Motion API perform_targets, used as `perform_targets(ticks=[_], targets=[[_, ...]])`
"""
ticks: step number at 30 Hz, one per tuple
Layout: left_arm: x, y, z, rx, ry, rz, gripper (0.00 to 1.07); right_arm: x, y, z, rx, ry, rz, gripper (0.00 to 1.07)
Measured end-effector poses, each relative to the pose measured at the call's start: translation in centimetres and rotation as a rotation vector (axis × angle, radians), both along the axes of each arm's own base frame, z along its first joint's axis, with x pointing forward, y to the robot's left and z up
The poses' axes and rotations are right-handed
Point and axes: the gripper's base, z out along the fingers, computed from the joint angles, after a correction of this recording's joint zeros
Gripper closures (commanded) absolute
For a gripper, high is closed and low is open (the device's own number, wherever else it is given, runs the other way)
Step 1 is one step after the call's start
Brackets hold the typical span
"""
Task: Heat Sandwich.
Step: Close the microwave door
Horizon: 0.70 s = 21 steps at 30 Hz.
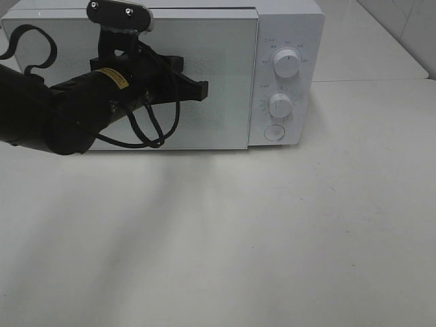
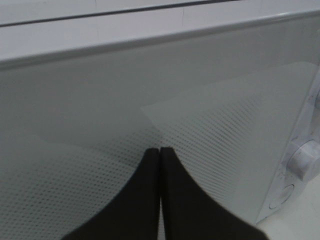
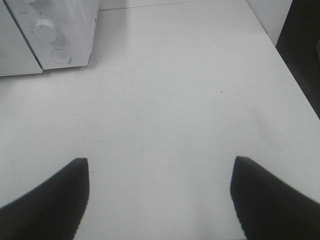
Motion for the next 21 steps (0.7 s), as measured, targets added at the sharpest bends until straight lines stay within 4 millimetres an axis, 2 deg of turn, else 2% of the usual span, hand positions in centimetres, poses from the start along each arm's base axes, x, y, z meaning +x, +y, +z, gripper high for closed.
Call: perform_targets(ticks=[6,14,18,21], targets=[[0.8,-0.6,-0.2,0.005,0.018,0.010,1.07,0.0,0.0,0.0,0.000,0.000,0.000,0.32],[0.8,-1.1,0.0,0.023,0.040,-0.013,1.07,0.0,0.0,0.0,0.001,0.000,0.001,0.32],[0.6,-1.0,0.4,0.027,0.055,-0.020,1.07,0.0,0.0,0.0,0.001,0.000,0.001,0.32],[0.2,-0.2,0.9,0.027,0.061,-0.016,1.07,0.0,0.0,0.0,0.001,0.000,0.001,0.32]])
